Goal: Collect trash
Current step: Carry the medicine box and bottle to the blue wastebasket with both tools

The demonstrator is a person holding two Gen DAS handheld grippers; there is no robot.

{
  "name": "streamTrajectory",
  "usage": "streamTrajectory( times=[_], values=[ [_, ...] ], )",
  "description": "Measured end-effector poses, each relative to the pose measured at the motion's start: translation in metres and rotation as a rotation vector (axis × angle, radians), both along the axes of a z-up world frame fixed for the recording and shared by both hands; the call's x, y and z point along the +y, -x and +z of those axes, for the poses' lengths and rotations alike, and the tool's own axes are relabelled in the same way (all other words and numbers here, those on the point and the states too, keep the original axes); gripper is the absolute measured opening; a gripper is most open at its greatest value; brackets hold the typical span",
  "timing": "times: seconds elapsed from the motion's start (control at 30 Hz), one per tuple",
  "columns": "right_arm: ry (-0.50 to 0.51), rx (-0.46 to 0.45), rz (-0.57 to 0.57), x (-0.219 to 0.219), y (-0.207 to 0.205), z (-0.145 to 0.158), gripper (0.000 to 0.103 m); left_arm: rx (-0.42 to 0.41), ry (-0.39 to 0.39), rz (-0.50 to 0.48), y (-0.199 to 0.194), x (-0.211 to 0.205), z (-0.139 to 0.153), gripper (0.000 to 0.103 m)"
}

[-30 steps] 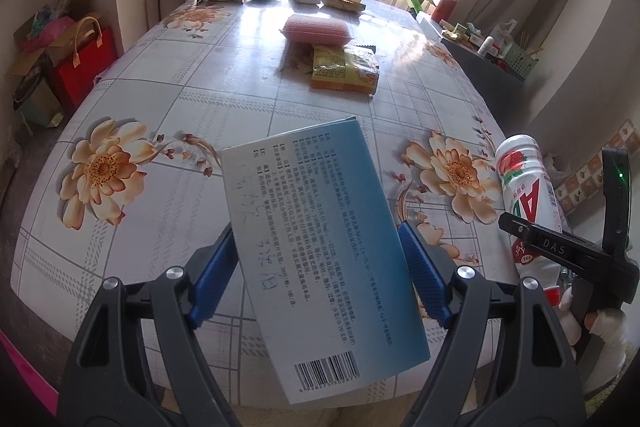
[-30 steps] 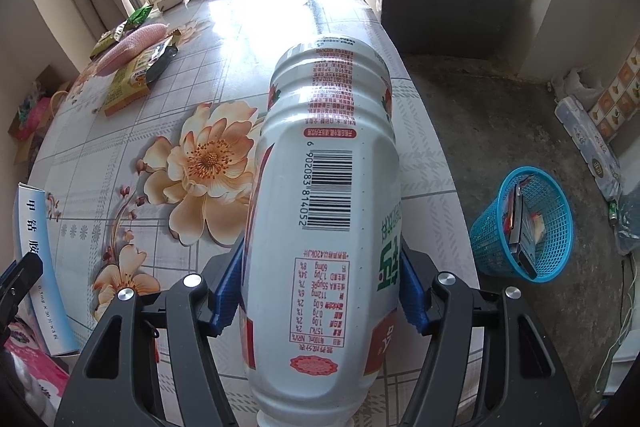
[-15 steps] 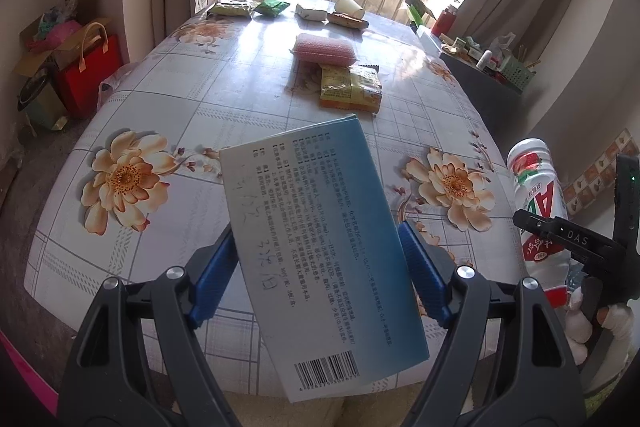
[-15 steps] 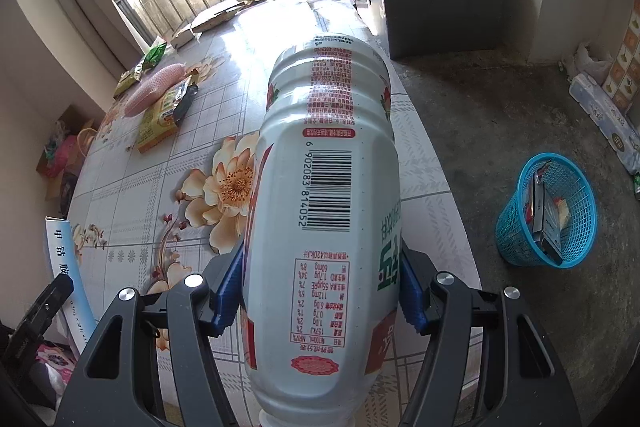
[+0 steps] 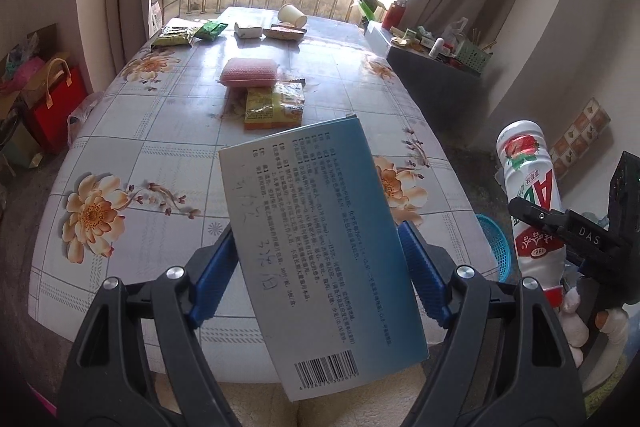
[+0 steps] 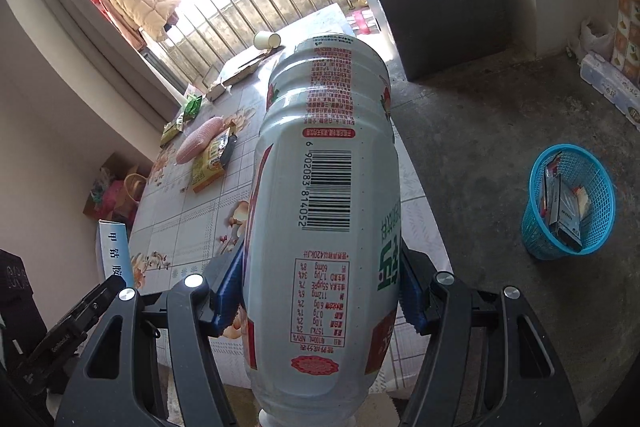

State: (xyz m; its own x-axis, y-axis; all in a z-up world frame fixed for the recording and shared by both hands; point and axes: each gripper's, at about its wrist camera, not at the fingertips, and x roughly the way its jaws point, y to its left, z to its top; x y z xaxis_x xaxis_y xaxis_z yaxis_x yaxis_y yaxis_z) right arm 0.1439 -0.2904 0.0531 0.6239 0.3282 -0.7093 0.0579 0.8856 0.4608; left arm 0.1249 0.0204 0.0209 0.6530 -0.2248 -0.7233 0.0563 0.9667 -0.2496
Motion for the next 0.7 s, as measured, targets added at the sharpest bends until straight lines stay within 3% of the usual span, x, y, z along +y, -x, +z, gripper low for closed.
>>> streamTrajectory(
  times=[0.27, 0.47, 0.6, 0.7],
  values=[
    [-0.005, -0.001, -0.228, -0.103, 0.049, -0.005, 0.063, 0.001, 0.028, -0.240, -0.026, -0.091, 0.017, 0.075],
    [-0.038, 0.041, -0.407, -0.174, 0.081, -0.032, 0.063, 0.036, 0.033, -0.429, -0.051, -0.182, 0.019, 0.075],
    [-0.084, 0.063, -0.509, -0.213, 0.099, -0.055, 0.063, 0.116, 0.035, -0.533, -0.075, -0.247, 0.008, 0.075],
    [-0.114, 0.092, -0.568, -0.238, 0.101, -0.080, 0.063, 0.154, -0.020, -0.594, -0.095, -0.297, -0.010, 0.075]
  ],
)
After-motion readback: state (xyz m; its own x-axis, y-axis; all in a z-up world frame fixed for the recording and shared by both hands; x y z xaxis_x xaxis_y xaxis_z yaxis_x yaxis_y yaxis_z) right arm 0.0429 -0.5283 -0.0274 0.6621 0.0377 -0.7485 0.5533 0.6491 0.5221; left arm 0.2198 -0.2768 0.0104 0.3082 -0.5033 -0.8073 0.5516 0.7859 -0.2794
